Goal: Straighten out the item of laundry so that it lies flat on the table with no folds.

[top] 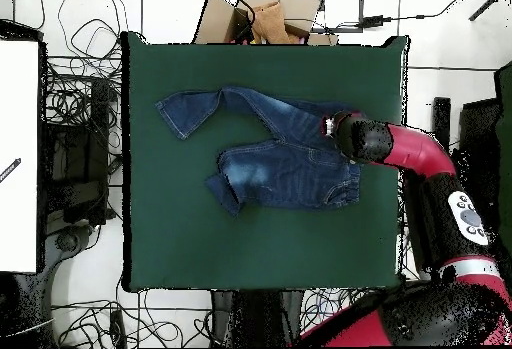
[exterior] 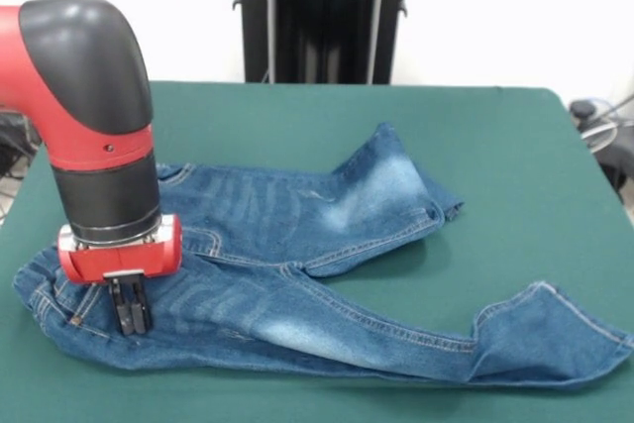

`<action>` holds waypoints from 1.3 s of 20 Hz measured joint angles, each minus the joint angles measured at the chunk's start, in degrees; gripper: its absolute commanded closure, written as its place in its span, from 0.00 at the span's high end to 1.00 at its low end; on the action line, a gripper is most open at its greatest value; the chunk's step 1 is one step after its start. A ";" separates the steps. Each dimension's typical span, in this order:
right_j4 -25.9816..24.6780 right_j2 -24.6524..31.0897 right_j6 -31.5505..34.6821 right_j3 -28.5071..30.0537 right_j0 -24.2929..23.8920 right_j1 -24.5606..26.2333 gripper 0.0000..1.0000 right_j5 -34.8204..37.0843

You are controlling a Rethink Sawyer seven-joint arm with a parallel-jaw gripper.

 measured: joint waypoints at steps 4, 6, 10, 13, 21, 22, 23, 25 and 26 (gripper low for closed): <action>-0.07 -0.79 0.00 0.00 0.85 -0.30 0.00 -0.05; -0.14 -1.80 0.00 0.02 1.81 -0.65 0.00 -0.43; -0.19 -3.49 0.00 0.61 3.68 -1.52 0.00 -1.20; -0.08 -5.17 0.00 1.83 5.54 -2.64 0.00 -1.72; 2.71 -8.94 0.02 6.09 10.65 -6.71 0.00 -2.14; 3.27 -9.22 0.02 6.67 11.16 -7.31 0.00 -2.13; 3.94 -9.49 0.02 7.28 11.74 -7.99 0.00 -2.14; 5.26 -10.10 0.02 8.20 12.70 -8.97 0.00 -2.14; 5.89 -10.53 0.02 8.56 13.23 -9.35 0.00 -2.13</action>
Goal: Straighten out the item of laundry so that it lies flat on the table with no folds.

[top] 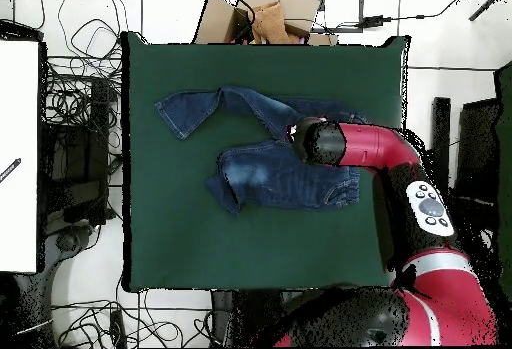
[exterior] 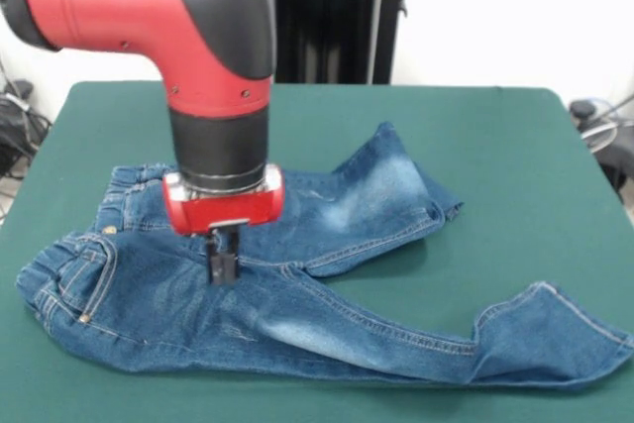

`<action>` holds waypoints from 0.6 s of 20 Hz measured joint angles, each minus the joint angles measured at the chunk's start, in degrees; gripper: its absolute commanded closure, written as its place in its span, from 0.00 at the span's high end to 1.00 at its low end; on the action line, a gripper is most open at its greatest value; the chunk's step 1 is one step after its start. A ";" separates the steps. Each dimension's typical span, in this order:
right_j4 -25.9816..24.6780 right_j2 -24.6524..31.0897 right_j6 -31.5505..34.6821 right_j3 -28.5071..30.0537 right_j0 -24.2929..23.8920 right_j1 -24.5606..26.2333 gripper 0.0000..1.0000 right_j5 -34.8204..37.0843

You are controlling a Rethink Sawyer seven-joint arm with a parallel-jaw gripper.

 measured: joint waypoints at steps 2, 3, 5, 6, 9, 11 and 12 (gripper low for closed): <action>0.90 -0.65 0.00 0.32 0.86 -0.50 0.00 0.00; 1.82 -1.42 0.00 0.31 1.87 -0.81 0.00 -0.01; 2.45 -1.97 0.00 0.32 2.59 -0.86 0.00 0.00; 2.80 -2.21 0.00 0.31 2.97 -0.83 0.00 -0.01; 4.06 -3.38 0.00 0.23 4.66 -0.41 0.00 -0.02; 4.74 -4.29 0.00 0.07 5.93 0.18 0.00 -0.18; 5.00 -4.54 0.00 -0.01 6.22 0.46 0.00 -0.33</action>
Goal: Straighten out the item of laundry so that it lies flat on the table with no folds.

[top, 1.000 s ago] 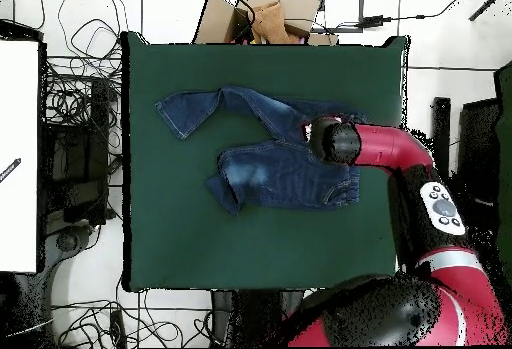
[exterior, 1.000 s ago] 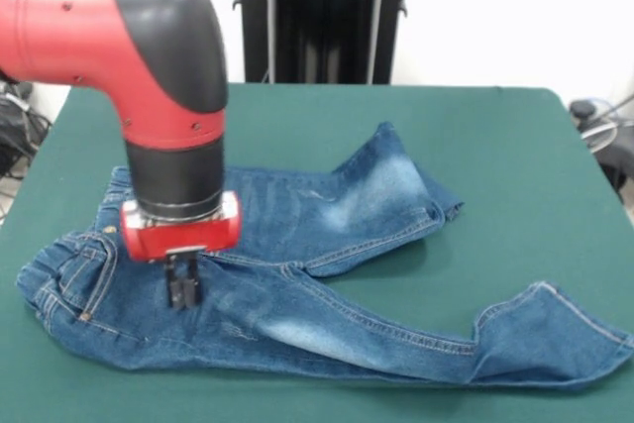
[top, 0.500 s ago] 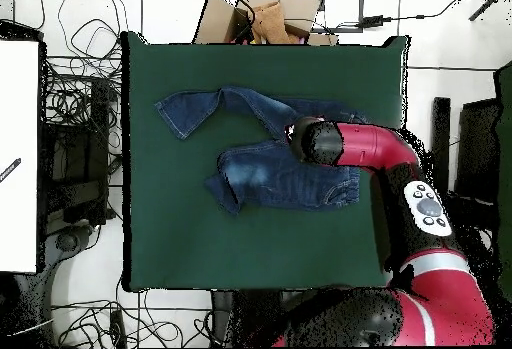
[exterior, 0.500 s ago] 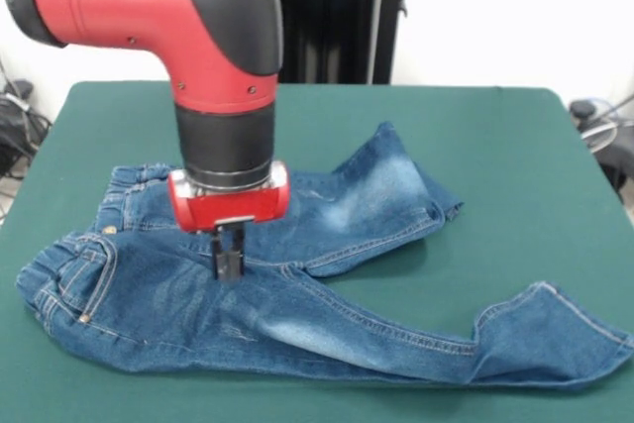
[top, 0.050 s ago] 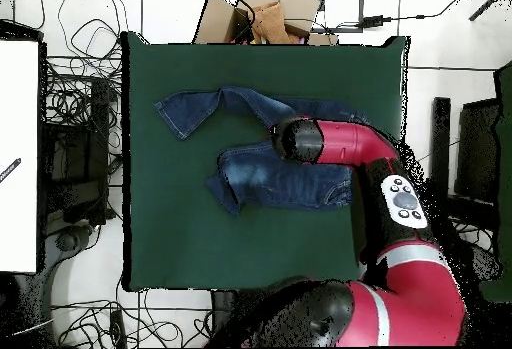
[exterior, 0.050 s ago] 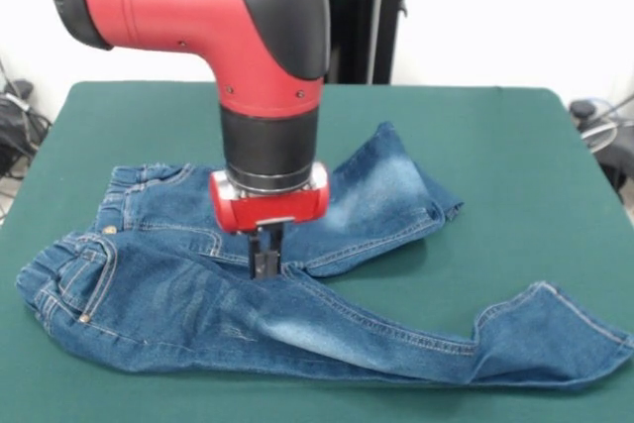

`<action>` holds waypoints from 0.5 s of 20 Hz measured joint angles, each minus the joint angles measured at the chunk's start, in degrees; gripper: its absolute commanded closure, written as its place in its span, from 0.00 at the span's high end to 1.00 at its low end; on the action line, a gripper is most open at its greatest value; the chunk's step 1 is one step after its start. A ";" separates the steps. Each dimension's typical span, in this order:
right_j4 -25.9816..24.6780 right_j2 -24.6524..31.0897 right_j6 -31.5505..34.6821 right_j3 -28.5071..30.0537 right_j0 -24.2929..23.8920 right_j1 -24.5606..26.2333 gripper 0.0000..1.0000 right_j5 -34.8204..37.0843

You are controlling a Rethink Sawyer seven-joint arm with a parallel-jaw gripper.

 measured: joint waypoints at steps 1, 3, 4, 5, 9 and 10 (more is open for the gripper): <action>0.26 -0.25 0.00 -0.08 0.30 0.28 0.00 -0.15; 0.90 -0.86 0.00 -0.35 0.85 1.20 0.00 -0.76; 1.07 -0.93 0.00 -0.41 0.94 1.51 0.00 -0.98; 1.24 -1.00 0.00 -0.48 1.03 1.82 0.00 -1.21; 1.83 -1.05 0.00 -0.64 1.11 3.36 0.00 -2.72; 2.00 -1.09 0.00 -0.64 1.12 3.82 0.00 -3.42</action>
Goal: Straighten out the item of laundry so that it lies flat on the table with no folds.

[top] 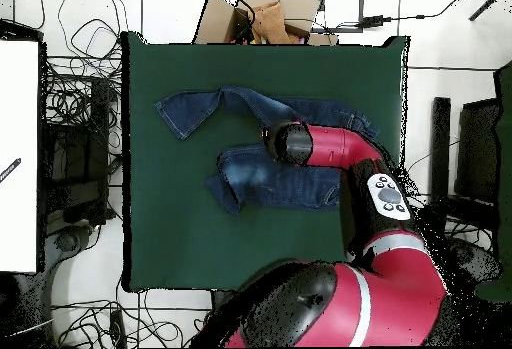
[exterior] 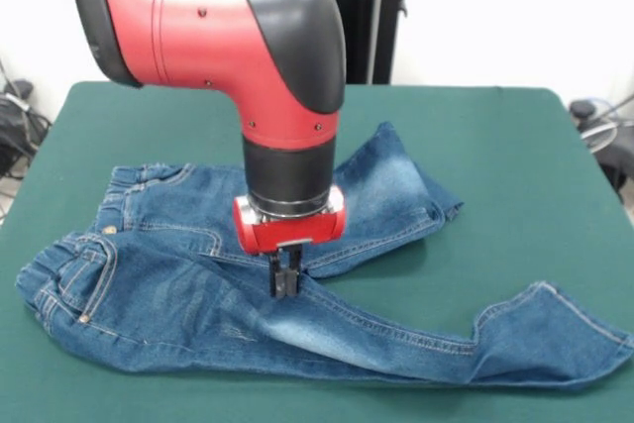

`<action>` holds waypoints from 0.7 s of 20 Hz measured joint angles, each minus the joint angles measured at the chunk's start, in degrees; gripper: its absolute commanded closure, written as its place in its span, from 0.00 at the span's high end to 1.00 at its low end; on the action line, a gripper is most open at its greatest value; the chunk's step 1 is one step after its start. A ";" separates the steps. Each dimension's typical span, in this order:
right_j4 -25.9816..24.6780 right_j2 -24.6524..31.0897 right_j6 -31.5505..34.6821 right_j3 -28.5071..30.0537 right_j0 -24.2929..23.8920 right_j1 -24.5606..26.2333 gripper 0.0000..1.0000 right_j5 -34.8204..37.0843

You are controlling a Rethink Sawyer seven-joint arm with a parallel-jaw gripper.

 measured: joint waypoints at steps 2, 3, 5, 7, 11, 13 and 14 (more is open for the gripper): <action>0.25 -0.17 0.00 0.00 0.04 0.49 0.00 -0.99; 0.37 -0.28 0.00 0.01 0.08 0.65 0.00 -1.39; 0.96 -0.91 0.00 0.09 0.37 0.88 0.00 -2.53; 1.38 -1.49 0.00 0.24 0.66 0.83 0.00 -3.08; 2.70 -3.42 0.00 1.35 1.87 0.00 0.00 -4.54; 3.18 -3.81 0.00 1.88 2.22 -0.51 0.00 -4.68; 3.85 -4.21 0.00 2.63 2.60 -1.22 0.00 -4.69</action>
